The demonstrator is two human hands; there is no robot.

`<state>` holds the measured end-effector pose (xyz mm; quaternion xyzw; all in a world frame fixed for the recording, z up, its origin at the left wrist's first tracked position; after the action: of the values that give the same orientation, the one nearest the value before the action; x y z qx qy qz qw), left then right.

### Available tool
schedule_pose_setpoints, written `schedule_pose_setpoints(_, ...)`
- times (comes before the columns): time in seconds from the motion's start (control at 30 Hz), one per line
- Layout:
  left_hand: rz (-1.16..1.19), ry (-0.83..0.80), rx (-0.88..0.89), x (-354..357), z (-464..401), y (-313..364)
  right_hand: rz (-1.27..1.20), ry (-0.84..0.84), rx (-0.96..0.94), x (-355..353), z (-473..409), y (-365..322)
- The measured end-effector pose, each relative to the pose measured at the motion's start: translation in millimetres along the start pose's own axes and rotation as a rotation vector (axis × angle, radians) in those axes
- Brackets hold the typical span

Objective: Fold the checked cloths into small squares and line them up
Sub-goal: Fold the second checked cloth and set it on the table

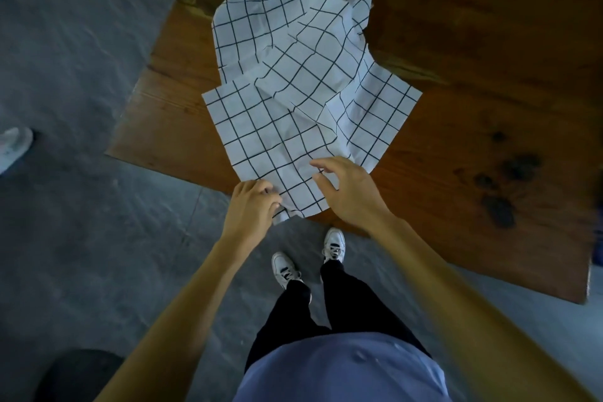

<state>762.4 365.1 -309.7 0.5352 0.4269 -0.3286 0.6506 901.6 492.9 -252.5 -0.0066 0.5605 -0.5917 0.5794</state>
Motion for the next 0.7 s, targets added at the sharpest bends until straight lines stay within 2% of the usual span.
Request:
schedule_pose_setpoints(0.17, 0.143, 0.054, -0.078, -6, -14, 10, -0.018, 0.04, 0.009, -12, -2, 2)
schedule_pose_setpoints(0.37, 0.347, 0.113, -0.252, -34, -43, 34, 0.018, 0.128, 0.028, -35, 10, -6)
schedule_pose_setpoints(0.47, 0.43, 0.133, -0.307, -48, -60, 53, 0.017, 0.22, 0.059, -53, 23, -8)
schedule_pose_setpoints(0.7, 0.725, 0.161, -0.299, -69, -88, 114, -0.107, 0.471, 0.224, -88, 70, -1)
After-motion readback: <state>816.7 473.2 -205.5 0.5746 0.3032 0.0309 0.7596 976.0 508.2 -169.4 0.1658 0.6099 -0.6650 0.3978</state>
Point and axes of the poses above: each hand's wrist, its own z-axis away from the middle knuckle, its own x-axis out of the palm, y = z × x, the point moved 4 cm from there along -z, towards the middle knuckle, and after that the axes turned 6 degrees about x, right-handed, at the moved point
